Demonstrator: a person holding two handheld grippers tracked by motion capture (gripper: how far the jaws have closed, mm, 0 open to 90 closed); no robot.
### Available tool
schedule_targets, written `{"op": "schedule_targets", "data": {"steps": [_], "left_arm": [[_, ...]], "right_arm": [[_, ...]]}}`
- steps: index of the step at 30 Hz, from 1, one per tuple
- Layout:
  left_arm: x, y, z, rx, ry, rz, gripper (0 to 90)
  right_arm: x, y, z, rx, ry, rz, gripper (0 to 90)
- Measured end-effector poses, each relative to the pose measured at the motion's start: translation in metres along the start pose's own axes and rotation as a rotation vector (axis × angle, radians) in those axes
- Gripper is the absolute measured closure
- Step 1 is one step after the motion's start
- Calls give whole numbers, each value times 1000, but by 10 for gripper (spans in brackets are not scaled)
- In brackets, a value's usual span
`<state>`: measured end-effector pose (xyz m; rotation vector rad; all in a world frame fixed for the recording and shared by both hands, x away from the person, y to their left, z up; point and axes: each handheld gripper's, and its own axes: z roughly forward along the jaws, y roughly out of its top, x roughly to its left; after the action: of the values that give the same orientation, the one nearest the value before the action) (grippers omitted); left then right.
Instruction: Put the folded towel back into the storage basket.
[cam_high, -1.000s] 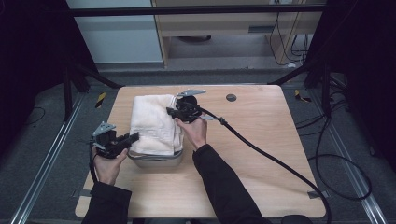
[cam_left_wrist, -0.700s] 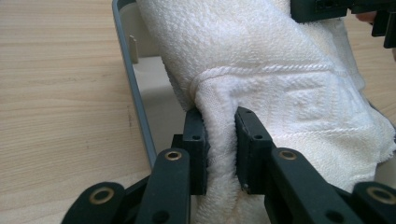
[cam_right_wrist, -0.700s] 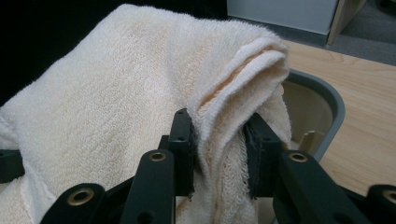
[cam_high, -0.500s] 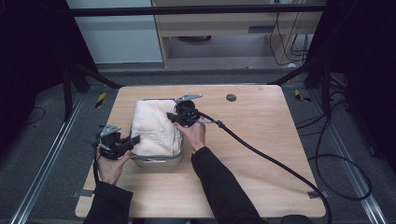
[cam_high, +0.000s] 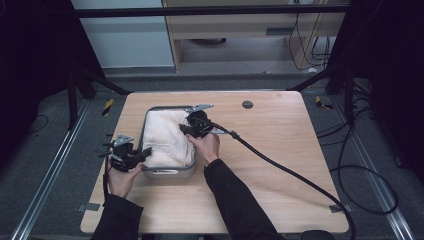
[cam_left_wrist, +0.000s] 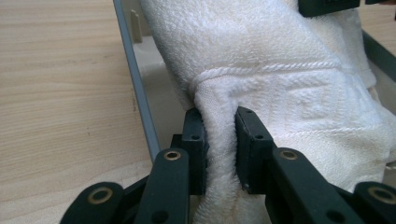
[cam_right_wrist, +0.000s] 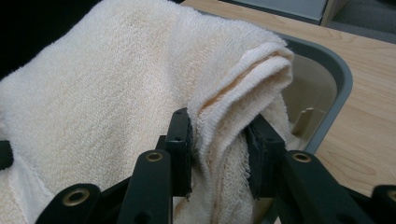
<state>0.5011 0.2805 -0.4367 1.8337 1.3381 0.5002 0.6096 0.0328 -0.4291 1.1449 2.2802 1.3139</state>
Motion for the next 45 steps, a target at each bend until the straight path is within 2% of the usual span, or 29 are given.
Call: {"op": "schedule_targets", "data": {"steps": [8,18,20,21,24,31,37,41,45], "left_arm": [[0,0,2,13,12,3,727],[-4,2,-2,5,39,29,655],[-6,3,-3,-1,52,35,629],[-7,4,-4,-10,56,39,618],[-7,6,-9,-41,41,30,598],[-15,10,-21,-94,6,47,553],[-24,10,-29,-123,-20,89,495],[-27,8,-34,-136,-37,95,455],[-28,5,-38,-157,-33,94,400]], "right_arm": [[-1,-2,3,16,-3,-18,632],[0,-3,0,25,-33,-114,545],[0,-3,-2,9,-39,-144,543],[1,-3,-3,4,-35,-143,542],[3,0,-10,-14,-28,-152,529],[3,6,-33,-65,-14,-152,475],[-7,3,-63,-101,-21,-135,385],[-18,-3,-85,-109,-33,-122,303],[-27,-13,-106,-119,-55,-109,259]]}}
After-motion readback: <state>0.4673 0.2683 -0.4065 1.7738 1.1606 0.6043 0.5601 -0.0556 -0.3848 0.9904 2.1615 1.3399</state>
